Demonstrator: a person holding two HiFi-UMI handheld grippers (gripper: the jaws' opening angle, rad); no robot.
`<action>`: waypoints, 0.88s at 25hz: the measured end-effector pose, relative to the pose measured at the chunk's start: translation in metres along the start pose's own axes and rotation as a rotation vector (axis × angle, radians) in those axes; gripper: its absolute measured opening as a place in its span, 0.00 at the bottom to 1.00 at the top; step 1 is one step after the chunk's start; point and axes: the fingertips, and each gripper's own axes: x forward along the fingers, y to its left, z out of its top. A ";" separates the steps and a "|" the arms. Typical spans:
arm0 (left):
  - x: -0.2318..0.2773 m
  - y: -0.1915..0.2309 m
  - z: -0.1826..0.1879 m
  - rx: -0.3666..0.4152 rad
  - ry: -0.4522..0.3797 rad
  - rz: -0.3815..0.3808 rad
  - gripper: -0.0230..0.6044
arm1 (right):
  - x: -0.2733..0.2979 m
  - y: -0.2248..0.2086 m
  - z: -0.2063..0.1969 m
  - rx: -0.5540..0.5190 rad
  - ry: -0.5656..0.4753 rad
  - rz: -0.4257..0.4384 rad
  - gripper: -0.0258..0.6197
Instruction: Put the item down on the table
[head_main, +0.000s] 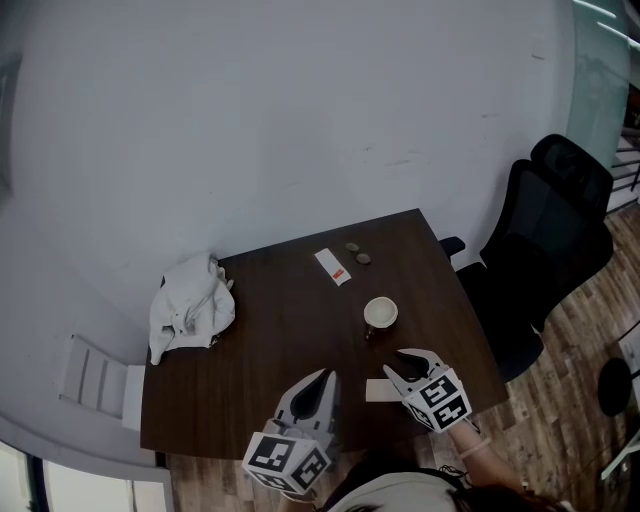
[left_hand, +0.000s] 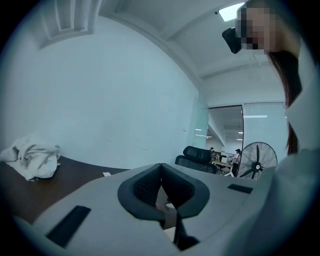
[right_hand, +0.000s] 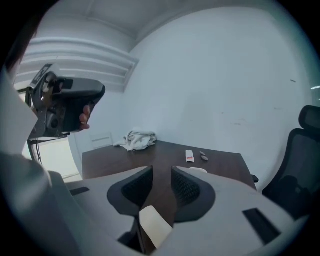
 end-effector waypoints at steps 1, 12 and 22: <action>0.000 -0.001 0.000 0.003 -0.001 0.002 0.07 | -0.005 0.000 0.005 0.004 -0.016 -0.006 0.23; -0.005 -0.003 -0.006 0.005 -0.013 0.002 0.07 | -0.045 0.005 0.048 -0.002 -0.154 -0.054 0.11; -0.014 -0.008 -0.008 0.015 -0.009 0.007 0.07 | -0.072 0.013 0.070 0.035 -0.245 -0.056 0.06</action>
